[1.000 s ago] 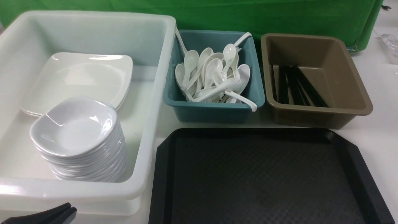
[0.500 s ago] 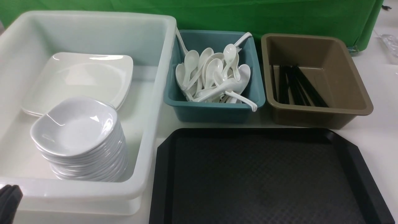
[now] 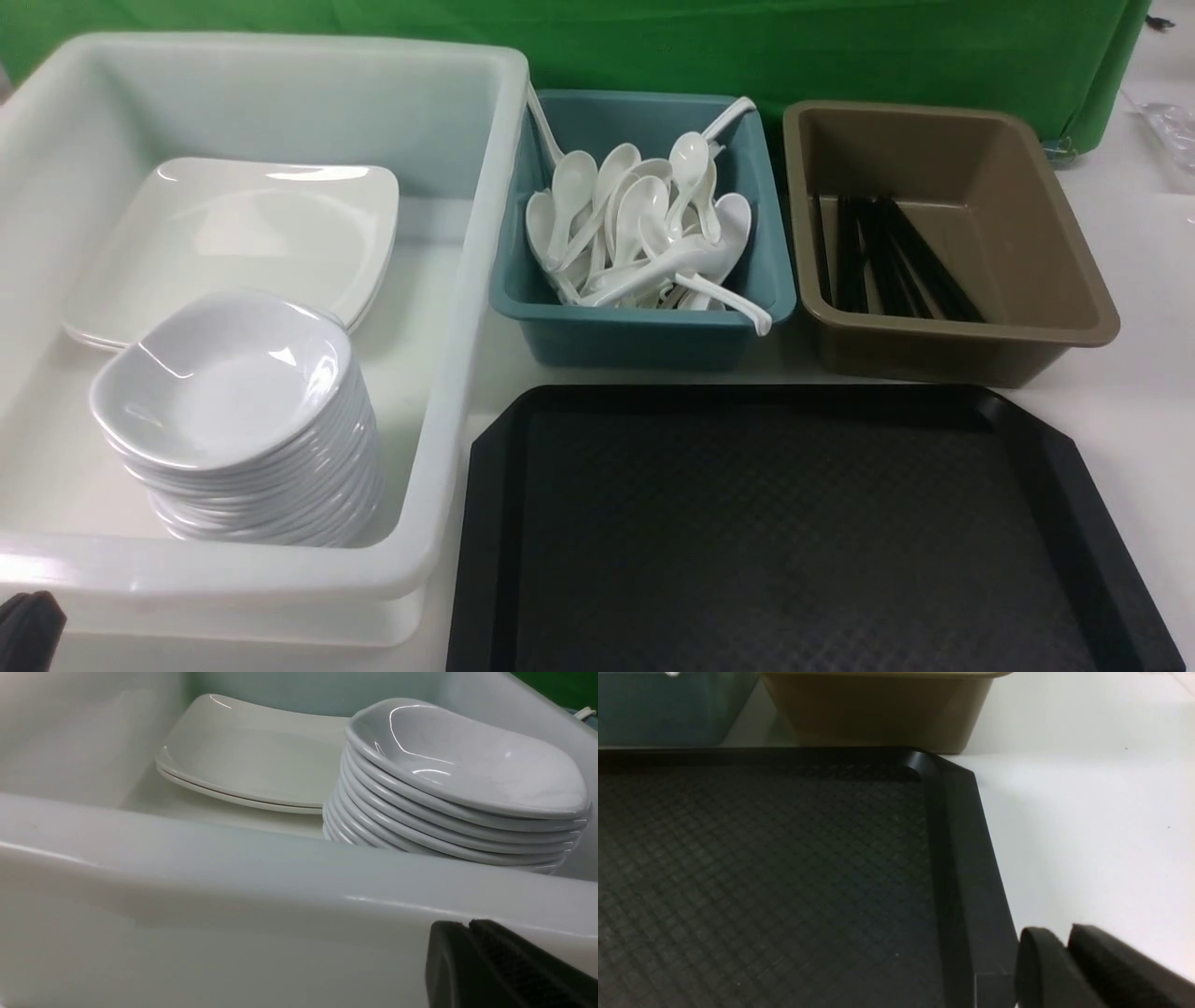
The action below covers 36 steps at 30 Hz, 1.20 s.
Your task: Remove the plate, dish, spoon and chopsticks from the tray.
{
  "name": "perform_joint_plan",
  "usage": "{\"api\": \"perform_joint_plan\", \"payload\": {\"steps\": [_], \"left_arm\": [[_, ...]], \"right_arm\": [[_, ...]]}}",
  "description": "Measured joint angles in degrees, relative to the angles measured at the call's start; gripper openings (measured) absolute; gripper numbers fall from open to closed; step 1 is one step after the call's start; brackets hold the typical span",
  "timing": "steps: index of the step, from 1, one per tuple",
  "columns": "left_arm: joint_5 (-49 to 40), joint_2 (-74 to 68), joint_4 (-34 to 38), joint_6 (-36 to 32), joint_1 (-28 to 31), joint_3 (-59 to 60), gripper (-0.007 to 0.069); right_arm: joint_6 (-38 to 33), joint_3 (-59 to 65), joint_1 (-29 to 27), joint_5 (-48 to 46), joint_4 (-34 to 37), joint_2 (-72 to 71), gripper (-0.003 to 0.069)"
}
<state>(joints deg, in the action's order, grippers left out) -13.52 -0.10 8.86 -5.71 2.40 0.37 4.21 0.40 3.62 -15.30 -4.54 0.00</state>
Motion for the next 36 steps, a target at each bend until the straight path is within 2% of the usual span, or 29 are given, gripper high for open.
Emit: {"api": "perform_joint_plan", "payload": {"steps": [20, 36], "left_arm": [[-0.1, 0.0, 0.0, -0.4, 0.0, 0.0, 0.0011], [-0.1, 0.0, 0.0, -0.5, 0.0, 0.0, 0.0011]], "right_arm": [[0.0, 0.0, 0.0, -0.1, 0.0, 0.0, 0.0181], [0.0, 0.0, 0.0, -0.1, 0.0, 0.0, 0.0195]]}}
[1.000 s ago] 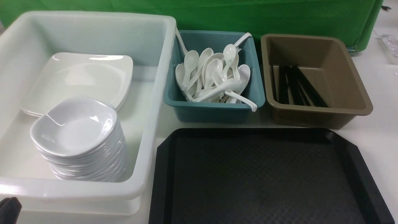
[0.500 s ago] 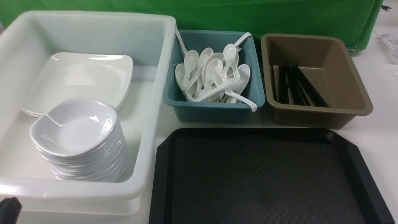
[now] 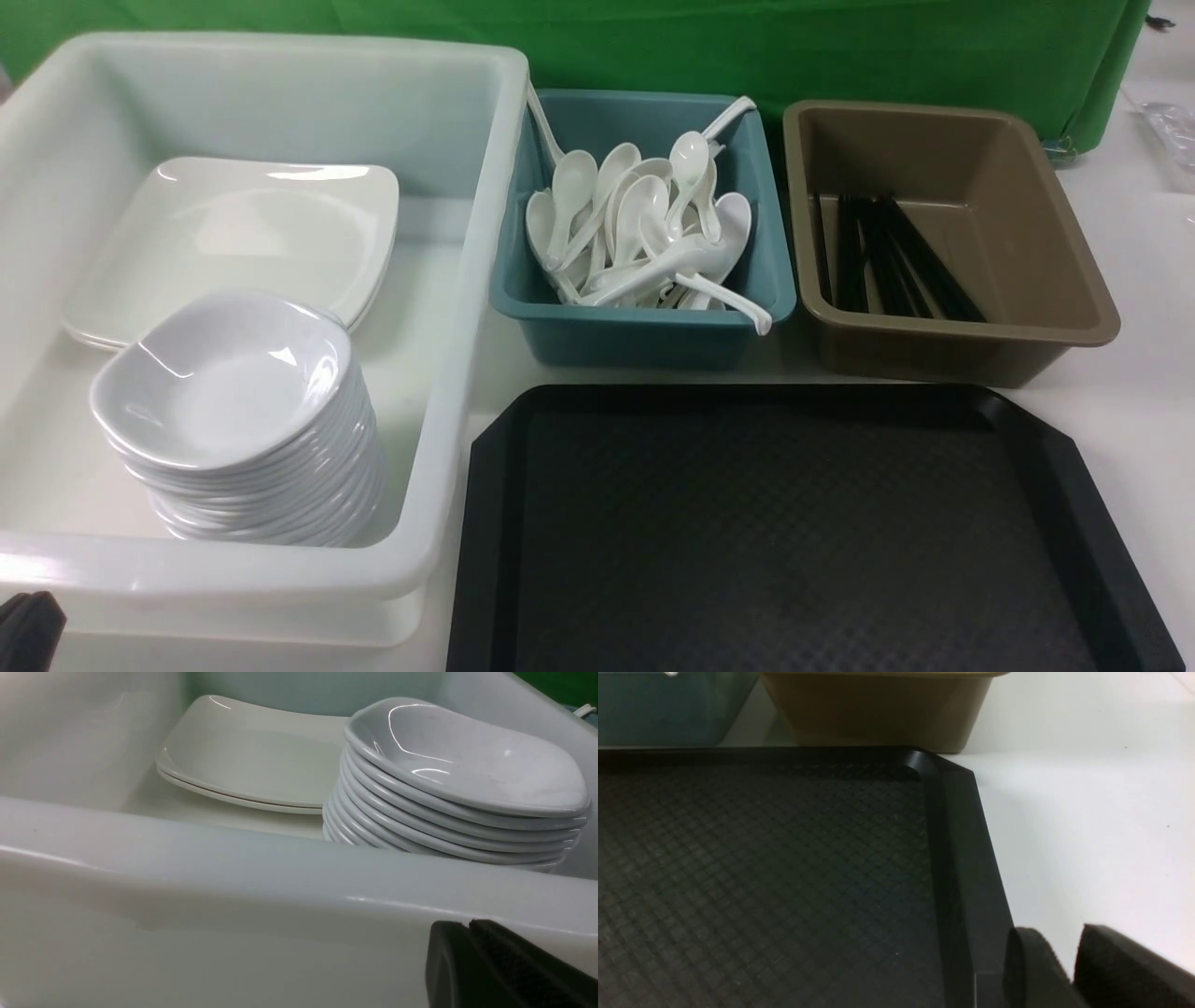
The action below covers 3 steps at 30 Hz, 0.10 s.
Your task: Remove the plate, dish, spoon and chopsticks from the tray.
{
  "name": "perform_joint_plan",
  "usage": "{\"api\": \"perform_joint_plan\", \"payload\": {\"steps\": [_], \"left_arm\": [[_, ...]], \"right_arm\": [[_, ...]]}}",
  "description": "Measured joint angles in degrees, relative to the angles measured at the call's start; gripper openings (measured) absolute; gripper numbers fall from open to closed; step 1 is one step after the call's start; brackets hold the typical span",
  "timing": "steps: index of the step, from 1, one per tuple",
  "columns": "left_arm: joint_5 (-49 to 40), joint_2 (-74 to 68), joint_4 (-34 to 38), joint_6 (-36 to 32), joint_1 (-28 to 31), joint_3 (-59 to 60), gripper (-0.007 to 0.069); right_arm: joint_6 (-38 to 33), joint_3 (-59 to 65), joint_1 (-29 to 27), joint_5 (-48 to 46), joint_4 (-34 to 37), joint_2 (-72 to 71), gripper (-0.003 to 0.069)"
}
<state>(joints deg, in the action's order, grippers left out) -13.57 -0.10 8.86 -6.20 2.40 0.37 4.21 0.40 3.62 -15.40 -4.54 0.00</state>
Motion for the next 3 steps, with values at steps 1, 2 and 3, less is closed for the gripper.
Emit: {"api": "perform_joint_plan", "payload": {"steps": [1, 2, 3], "left_arm": [[0.0, 0.0, 0.0, 0.0, 0.0, 0.0, 0.0011], [0.0, 0.0, 0.0, 0.0, 0.0, 0.0, 0.0011], [0.0, 0.0, 0.0, 0.0, 0.0, 0.0, 0.0011]], "right_arm": [[0.0, 0.0, 0.0, 0.0, 0.0, 0.0, 0.0195], [0.0, 0.0, 0.0, 0.0, 0.0, 0.0, 0.0195], [0.0, 0.0, 0.0, 0.0, 0.0, 0.0, 0.0196]]}}
